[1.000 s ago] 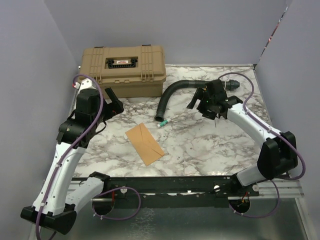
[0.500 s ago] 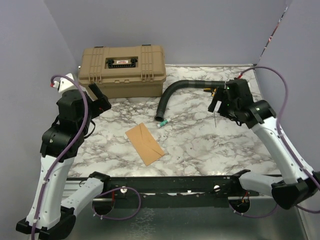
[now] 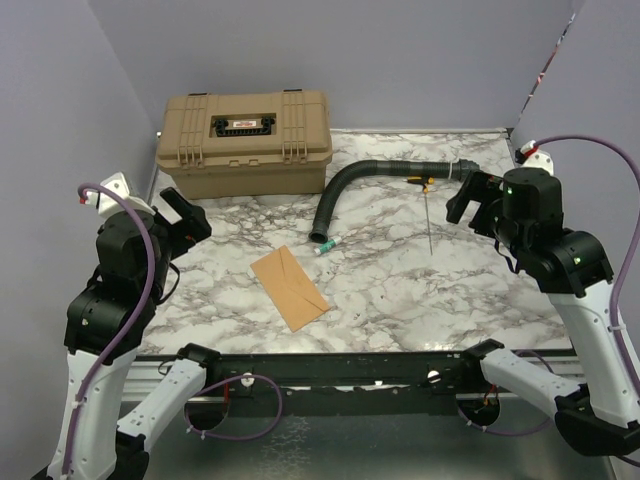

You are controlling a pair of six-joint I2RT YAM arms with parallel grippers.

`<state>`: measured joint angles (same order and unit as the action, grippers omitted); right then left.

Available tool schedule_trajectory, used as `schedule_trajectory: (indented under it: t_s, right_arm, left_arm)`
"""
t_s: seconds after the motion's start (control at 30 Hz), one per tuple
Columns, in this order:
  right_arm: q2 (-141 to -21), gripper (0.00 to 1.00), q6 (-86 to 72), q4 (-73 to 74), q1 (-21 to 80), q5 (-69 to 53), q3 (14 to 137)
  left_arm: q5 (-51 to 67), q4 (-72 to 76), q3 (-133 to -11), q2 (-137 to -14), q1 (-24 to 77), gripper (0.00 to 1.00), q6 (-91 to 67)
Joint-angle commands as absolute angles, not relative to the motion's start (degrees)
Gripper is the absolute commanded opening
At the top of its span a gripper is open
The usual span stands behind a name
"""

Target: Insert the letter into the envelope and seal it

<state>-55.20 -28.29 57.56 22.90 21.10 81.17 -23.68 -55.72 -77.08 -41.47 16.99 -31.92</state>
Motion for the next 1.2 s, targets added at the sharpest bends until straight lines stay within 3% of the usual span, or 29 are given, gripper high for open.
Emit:
schedule_trajectory:
  t_s: [0.0, 0.83, 1.17]
  right_arm:
    - [-54.58, 1.00, -26.12, 59.45, 23.02, 23.74, 82.15]
    - [-50.89, 1.00, -25.86, 53.39, 23.04, 19.33, 77.58]
    - [-51.46, 1.00, -25.49, 51.78, 23.06, 12.74, 81.11]
  left_arm:
    - [-23.21, -56.81, -75.32, -40.43, 17.06, 0.99, -33.47]
    - [-16.70, -50.03, -70.20, -41.22, 17.06, 0.99, -33.07]
    - [-16.73, -50.35, -76.01, -40.05, 17.09, 0.99, -29.60]
